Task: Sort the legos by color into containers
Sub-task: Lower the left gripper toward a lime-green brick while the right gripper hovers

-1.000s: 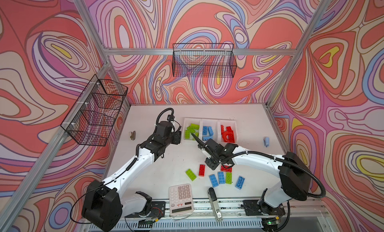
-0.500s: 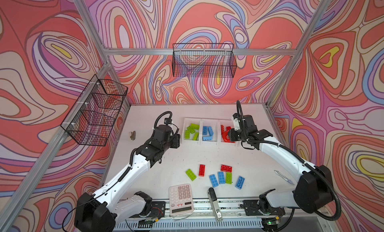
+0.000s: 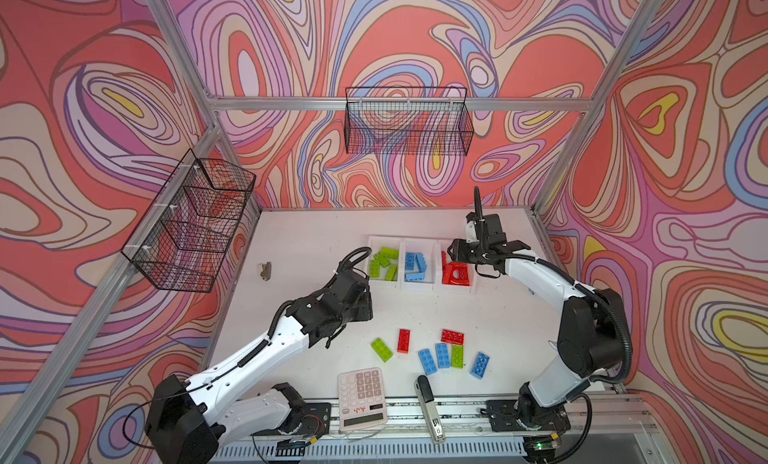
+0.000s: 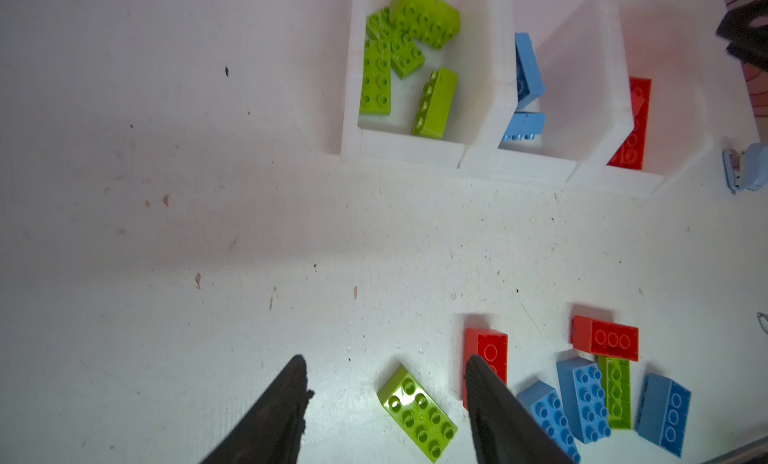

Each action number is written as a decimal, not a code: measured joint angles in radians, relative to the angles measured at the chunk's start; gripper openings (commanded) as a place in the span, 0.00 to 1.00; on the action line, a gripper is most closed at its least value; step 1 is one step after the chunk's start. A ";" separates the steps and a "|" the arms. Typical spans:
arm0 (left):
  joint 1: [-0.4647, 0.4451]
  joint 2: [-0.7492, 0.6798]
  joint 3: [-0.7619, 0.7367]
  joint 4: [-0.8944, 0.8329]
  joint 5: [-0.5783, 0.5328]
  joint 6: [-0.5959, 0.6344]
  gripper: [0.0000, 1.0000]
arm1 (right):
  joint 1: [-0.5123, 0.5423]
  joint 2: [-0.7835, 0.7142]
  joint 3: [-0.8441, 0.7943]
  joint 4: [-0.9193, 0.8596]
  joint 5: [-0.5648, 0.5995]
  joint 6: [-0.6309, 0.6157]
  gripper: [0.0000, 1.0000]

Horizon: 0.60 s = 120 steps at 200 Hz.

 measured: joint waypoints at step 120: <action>-0.045 0.215 0.027 -0.027 0.087 -0.252 0.77 | -0.039 -0.127 -0.143 0.076 -0.014 0.072 0.54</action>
